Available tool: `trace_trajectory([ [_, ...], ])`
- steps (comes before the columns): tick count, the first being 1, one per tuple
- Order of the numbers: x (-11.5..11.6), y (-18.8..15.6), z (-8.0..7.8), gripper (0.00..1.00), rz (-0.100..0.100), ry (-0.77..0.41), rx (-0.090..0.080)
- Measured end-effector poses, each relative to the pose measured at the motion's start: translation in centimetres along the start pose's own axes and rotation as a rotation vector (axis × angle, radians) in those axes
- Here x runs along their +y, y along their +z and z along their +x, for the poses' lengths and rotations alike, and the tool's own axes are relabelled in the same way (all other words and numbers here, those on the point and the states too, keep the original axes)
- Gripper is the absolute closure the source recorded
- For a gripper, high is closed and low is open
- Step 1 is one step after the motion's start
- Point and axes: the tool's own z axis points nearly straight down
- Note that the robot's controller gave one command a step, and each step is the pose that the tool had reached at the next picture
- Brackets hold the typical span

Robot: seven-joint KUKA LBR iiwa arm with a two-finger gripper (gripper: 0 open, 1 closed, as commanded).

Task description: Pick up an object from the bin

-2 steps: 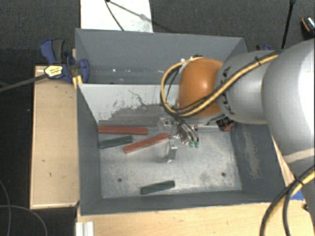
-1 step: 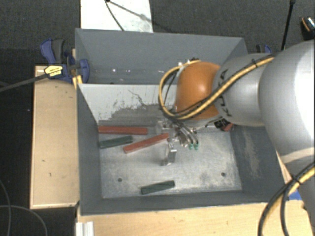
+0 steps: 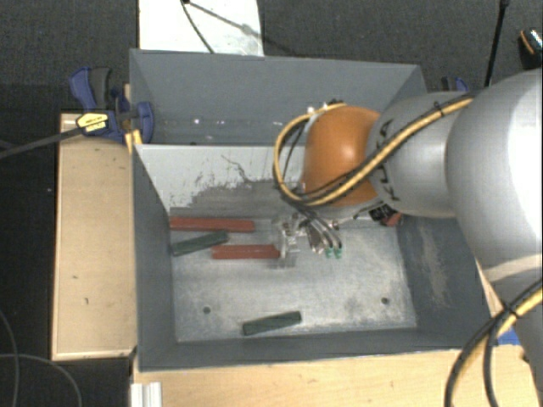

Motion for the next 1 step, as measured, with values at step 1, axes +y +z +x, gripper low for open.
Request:
trace_trajectory([
  [1, -0.73, -21.7, -0.4, 1.0, 0.003, -0.433, -0.014],
])
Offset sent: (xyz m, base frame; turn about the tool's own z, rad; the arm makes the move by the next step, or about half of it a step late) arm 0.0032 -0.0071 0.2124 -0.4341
